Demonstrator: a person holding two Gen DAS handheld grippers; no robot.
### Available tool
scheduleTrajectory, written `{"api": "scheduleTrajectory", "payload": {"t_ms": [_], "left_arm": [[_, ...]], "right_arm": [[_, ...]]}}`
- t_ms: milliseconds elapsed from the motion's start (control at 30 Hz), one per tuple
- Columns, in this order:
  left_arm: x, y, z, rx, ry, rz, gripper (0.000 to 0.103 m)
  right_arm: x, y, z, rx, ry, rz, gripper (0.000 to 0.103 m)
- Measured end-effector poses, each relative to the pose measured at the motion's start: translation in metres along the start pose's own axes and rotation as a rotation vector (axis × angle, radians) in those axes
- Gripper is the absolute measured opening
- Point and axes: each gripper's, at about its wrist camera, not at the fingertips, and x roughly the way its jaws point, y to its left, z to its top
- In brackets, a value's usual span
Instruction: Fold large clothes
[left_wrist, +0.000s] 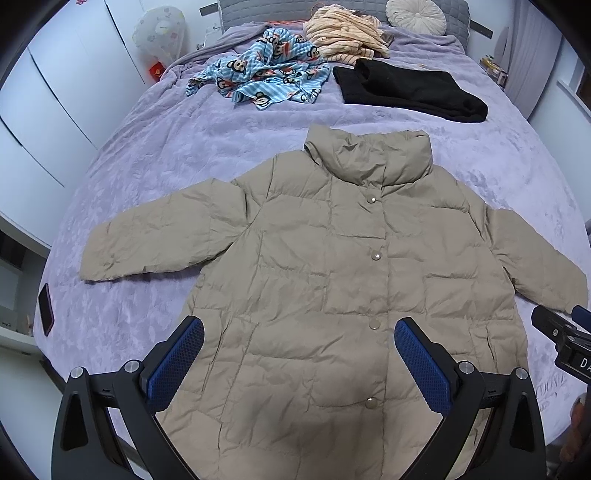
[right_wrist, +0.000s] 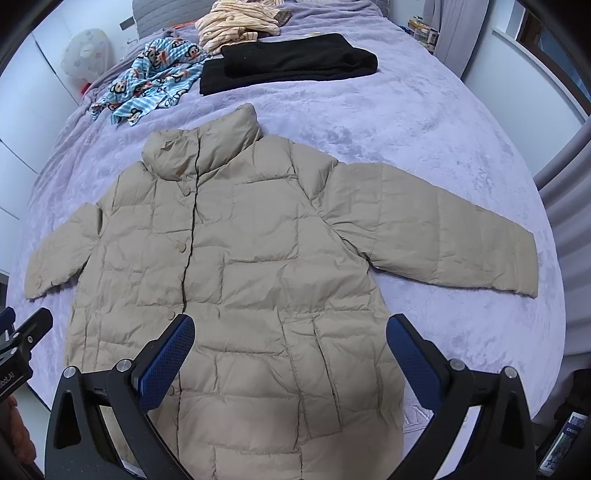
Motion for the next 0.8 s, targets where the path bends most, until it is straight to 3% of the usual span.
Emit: {"api": "scheduleTrajectory", "payload": {"t_ms": [800], "left_arm": [[-0.004,0.011,0.0,-0.028,-0.004,-0.011,0.103]], "right_arm": [[-0.002,0.011,-0.001,-0.029,0.004,-0.004,0.103]]}}
